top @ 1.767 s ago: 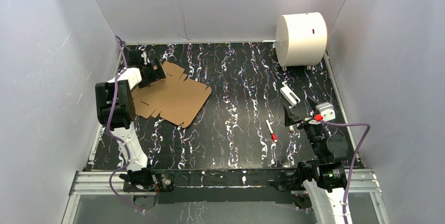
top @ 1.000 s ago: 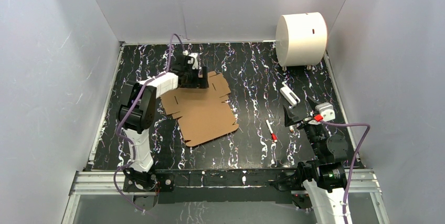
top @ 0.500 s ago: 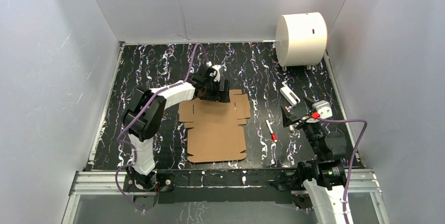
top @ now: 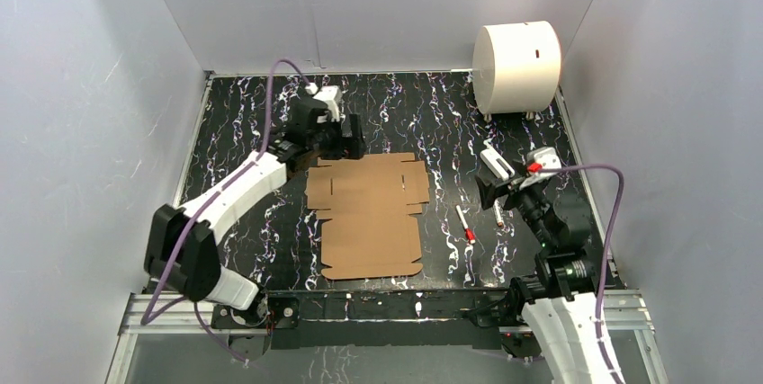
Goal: Fold the paper box
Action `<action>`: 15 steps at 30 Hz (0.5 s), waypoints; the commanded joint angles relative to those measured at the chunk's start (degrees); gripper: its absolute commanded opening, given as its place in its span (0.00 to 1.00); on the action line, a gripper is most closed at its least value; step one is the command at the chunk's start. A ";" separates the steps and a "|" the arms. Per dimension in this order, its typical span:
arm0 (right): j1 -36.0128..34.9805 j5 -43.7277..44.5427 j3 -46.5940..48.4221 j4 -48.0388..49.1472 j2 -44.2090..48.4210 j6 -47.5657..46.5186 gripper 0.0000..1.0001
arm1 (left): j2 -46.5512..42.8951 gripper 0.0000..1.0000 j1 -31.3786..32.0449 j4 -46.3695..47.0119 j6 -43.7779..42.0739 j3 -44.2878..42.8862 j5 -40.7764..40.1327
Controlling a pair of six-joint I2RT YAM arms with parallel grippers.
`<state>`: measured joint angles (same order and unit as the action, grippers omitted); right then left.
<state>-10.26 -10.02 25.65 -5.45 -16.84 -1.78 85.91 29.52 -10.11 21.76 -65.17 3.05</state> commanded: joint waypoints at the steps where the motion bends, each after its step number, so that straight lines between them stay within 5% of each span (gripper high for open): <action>1: -0.24 -0.69 6.64 -2.49 -7.55 4.57 0.99 | -7.22 0.96 -5.18 -3.94 1.32 4.41 -0.52; 15: -0.26 -0.20 22.74 -16.95 -40.11 19.20 0.99 | -15.14 0.96 -23.16 -2.88 4.53 16.78 10.37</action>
<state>-10.26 -10.22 42.68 -17.37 -50.22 11.53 73.89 8.60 -12.91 24.12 -49.76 9.45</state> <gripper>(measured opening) 0.984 0.959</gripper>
